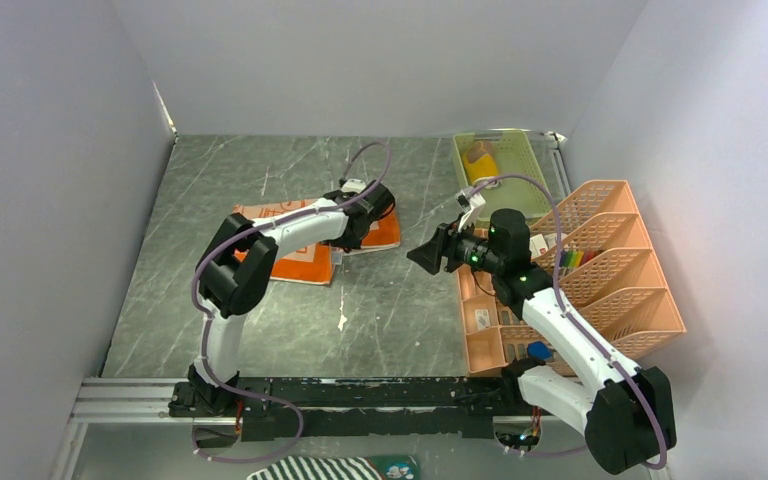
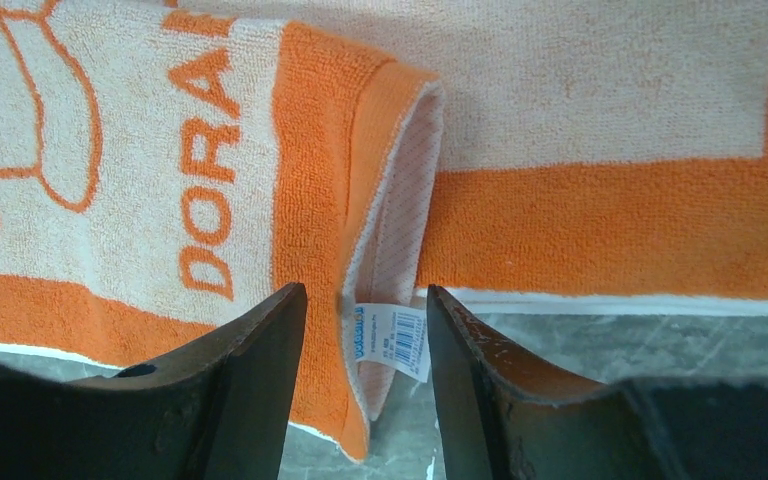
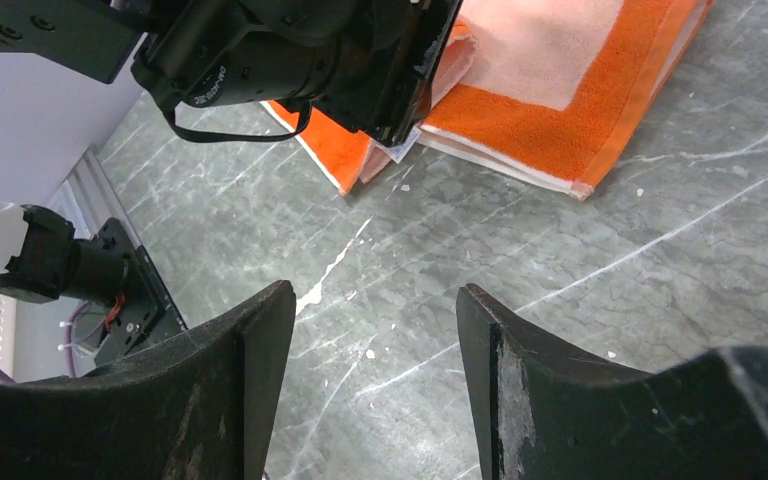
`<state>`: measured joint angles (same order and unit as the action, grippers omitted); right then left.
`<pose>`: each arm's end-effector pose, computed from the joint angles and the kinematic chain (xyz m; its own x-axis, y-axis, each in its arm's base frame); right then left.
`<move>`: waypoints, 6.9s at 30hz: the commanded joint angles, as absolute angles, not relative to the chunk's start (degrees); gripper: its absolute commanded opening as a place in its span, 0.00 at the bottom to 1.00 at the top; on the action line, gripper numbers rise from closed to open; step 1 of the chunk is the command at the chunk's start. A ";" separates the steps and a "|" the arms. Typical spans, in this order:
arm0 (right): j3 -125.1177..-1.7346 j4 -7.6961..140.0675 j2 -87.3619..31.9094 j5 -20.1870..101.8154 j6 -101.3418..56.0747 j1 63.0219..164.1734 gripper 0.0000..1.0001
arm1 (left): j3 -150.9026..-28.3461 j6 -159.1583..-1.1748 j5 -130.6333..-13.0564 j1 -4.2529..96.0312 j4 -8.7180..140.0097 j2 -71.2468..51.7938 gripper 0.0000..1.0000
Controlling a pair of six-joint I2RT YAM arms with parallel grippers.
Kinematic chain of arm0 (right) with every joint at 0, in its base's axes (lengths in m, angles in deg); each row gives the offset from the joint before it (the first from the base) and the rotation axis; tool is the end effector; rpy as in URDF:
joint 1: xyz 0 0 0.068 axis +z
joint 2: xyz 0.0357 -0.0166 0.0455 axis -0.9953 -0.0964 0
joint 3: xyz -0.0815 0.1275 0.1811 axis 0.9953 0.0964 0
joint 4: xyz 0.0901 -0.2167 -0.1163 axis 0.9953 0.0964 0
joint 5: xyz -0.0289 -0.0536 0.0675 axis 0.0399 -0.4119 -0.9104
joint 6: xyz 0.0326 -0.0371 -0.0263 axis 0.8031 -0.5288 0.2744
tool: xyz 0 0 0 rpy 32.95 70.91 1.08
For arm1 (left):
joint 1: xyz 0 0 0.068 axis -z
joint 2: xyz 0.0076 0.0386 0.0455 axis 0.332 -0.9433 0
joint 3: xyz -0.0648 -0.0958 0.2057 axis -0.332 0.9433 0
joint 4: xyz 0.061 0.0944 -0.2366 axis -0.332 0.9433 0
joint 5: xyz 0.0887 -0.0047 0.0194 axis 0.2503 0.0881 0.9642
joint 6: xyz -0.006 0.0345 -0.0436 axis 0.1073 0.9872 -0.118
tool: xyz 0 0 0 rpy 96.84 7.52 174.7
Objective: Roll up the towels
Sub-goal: Fold the towel at the center of the board.
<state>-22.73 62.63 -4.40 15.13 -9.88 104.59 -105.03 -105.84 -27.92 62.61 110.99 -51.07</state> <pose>0.2265 0.1055 0.2285 -0.5593 0.0931 -0.8237 -0.6212 0.6109 0.4908 0.3047 -0.2555 0.1473 -0.8121 0.0881 -0.5769 -0.0799 0.9625 0.2594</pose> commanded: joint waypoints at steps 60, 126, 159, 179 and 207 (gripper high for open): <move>-19.70 59.51 -4.55 15.51 -9.11 105.05 0.61 | -107.97 -97.28 -25.08 55.16 117.42 -47.97 0.07; -52.74 15.43 -76.65 9.26 10.27 121.96 0.00 | -107.88 -99.26 -45.28 53.57 109.73 -49.28 0.07; -54.18 13.80 -78.64 13.82 14.73 122.26 0.00 | -103.05 -100.28 -48.59 52.44 106.85 -46.48 0.07; -39.64 29.17 -56.82 14.10 4.90 117.97 0.25 | -99.81 -102.08 -51.87 52.35 99.91 -50.93 0.07; -23.99 53.56 -27.36 20.85 -7.33 112.98 0.32 | -101.15 -100.20 -53.63 53.40 97.00 -53.10 0.42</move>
